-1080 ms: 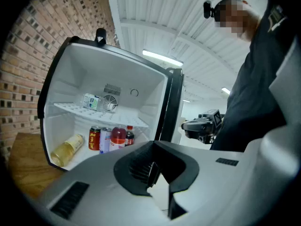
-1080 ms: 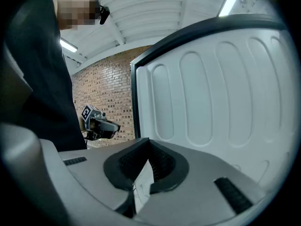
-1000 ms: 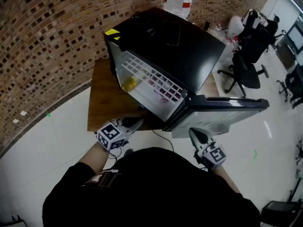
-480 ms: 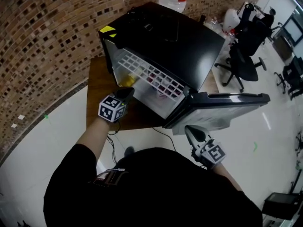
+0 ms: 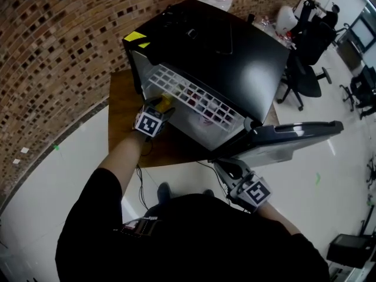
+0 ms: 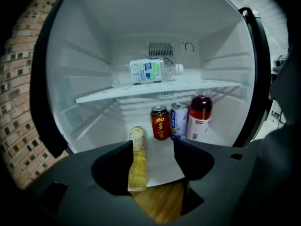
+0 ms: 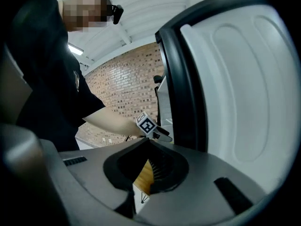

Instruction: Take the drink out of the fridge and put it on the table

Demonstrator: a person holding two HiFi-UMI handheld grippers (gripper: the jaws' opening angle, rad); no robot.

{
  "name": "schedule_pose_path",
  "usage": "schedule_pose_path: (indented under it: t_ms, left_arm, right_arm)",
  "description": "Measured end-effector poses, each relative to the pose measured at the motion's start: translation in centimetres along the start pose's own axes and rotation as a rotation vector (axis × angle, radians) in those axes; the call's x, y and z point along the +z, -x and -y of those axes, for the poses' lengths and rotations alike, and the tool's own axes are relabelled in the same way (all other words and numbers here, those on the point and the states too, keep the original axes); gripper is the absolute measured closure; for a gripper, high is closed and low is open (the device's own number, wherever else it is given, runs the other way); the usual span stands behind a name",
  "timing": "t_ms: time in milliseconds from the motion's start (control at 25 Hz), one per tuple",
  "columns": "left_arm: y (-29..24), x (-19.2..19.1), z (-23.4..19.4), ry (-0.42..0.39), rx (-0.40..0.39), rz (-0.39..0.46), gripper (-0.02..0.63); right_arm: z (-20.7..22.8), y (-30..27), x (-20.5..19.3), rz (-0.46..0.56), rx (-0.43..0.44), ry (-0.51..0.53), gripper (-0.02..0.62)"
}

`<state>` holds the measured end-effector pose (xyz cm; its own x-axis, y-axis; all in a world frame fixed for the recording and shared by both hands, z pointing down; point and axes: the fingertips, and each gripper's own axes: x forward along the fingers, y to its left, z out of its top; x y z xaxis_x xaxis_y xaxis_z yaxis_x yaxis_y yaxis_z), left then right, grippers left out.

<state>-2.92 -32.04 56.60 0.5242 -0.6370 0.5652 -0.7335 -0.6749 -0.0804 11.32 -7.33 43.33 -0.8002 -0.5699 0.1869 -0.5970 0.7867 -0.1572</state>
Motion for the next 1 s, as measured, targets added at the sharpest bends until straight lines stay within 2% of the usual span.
schedule_pose_path:
  t_ms: [280, 440, 600, 800, 880, 1000]
  left_arm:
    - [-7.0, -1.8, -3.4, -0.143, 0.113, -0.181, 0.328]
    - [-10.1, -3.5, -3.9, -0.222, 0.123, -0.294, 0.313]
    - [-12.3, -3.6, -4.4, -0.247, 0.193, -0.3, 0.308]
    - [-13.3, -4.9, -5.5, -0.349, 0.333, -0.363, 0.305]
    - [-13.5, -4.8, -5.5, -0.395, 0.341, -0.357, 0.318]
    - [-13.5, -4.4, -5.1, -0.447, 0.296, -0.342, 0.324]
  right_arm:
    - [-1.9, -3.4, -1.3, -0.015, 0.042, -0.025, 0.595]
    - [-2.3, -3.9, -2.2, -0.022, 0.052, -0.04, 0.595]
    - [-1.8, -3.8, -3.1, -0.041, 0.049, -0.062, 0.595]
    - [-1.5, -3.6, -4.1, -0.057, 0.05, -0.084, 0.595]
    - [-1.5, -3.5, -4.5, -0.066, 0.051, -0.091, 0.595]
    - [-1.5, -3.6, -4.9, -0.068, 0.055, -0.1, 0.595]
